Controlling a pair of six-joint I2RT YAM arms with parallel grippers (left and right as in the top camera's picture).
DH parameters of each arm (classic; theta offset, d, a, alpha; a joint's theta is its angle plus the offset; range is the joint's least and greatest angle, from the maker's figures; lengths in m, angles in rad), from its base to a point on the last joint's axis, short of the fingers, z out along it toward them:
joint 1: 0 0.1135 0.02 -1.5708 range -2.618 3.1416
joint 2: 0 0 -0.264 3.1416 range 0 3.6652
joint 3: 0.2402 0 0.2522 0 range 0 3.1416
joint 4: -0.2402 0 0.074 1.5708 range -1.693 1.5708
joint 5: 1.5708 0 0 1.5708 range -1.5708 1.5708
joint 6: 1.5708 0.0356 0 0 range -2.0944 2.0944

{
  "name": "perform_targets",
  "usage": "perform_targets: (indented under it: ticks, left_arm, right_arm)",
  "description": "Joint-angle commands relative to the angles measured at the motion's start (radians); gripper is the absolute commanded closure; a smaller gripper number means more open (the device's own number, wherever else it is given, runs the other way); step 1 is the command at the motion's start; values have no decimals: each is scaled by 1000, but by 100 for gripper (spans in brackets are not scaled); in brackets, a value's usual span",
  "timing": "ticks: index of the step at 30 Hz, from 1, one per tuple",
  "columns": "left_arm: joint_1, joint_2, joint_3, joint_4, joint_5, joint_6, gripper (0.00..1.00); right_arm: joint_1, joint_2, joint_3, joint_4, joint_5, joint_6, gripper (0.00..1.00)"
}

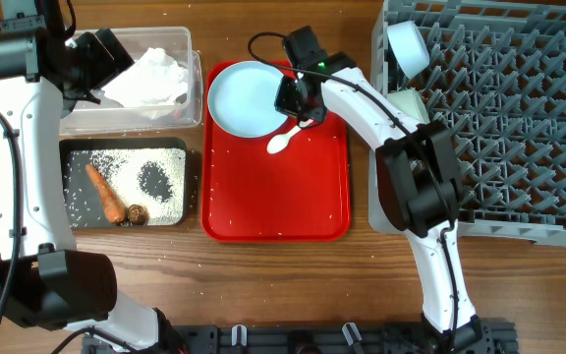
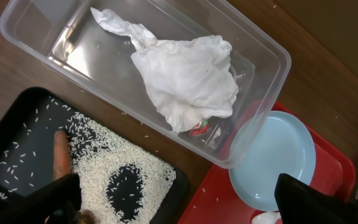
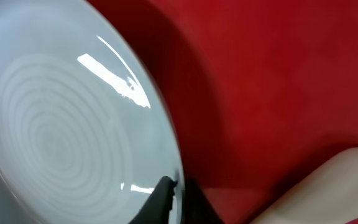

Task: Sort waste into correct bins and load items into the dishwasher rack
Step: 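Lift the blue plate and stand it upright in the rack, then grasp the white spoon on the red tray with the right gripper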

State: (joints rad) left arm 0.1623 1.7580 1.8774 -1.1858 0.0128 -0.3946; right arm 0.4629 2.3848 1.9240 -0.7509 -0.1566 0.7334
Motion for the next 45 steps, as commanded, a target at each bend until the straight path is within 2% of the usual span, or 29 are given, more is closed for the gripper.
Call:
perform_targets:
  ticks: [1,3,6,8,13,14,15,18,21,28,32,34,36,37,38,39,42,43,45]
  left_arm:
    - [4,6,-2,2,-10,-5,0]
    - [4,6,-2,2,-10,-5,0]
    - [4,6,-2,2,-10,-5,0]
    - [4,6,-2,2,-10,-5,0]
    - [4,6,-2,2,-10,-5,0]
    - [4,6,-2,2,-10,-5,0]
    - [4,6,-2,2,-10,-5,0]
    - [4,6,-2,2,-10,-5,0]
    - [4,6,-2,2,-10,-5,0]
    - [4,6,-2,2,-10,-5,0]
    - [4,6,-2,2,-10,-5,0]
    - [4,6,-2,2,-10,-5,0]
    - [4,6,-2,2,-10,-5,0]
    - [4,6,-2,2,-10,-5,0]
    - [4,6,-2,2,-10,-5,0]
    - [4,6,-2,2,-10,-5,0]
    - [4,6,-2,2,-10,-5,0]
    - [4,6,-2,2,-10,-5,0]
    - [4,6,-2,2,-10,-5,0]
  right_arm:
    - [0,24,5,-2,-19,-2,96]
    - [-6,23,10,-8,-53,-24,95]
    - [-69,-25,53,-93,-150,-136,96]
    - [-117,-115,55,-120,-196,-227,96]
    - [-215,-499,55,-233,-100,-482,96]
    - [-234,-580,55,-268,-30,-507,96]
    - [-267,-676,55,-333,171,-505,96]
    - [-357,-761,55,-453,559,-478,96]
    - [-429,-753,16,-473,779,-460,96]
    - [-484,-625,-87,-366,1028,-472,96]
    - [-484,-491,-87,-296,1020,-475,96]
    - [-484,-431,-87,-246,959,-545,95]
    - [-484,-391,-87,-227,932,-568,84]
    - [-484,-384,-87,-222,910,-573,71]
    - [-484,-384,-86,-213,878,-573,47]
    - [-483,-393,-84,-209,845,-573,28]
    - [-472,-486,-68,-211,660,-547,20]
    - [-454,-557,-49,-210,507,-546,14]
    - [-408,-643,-45,-207,278,-497,15]
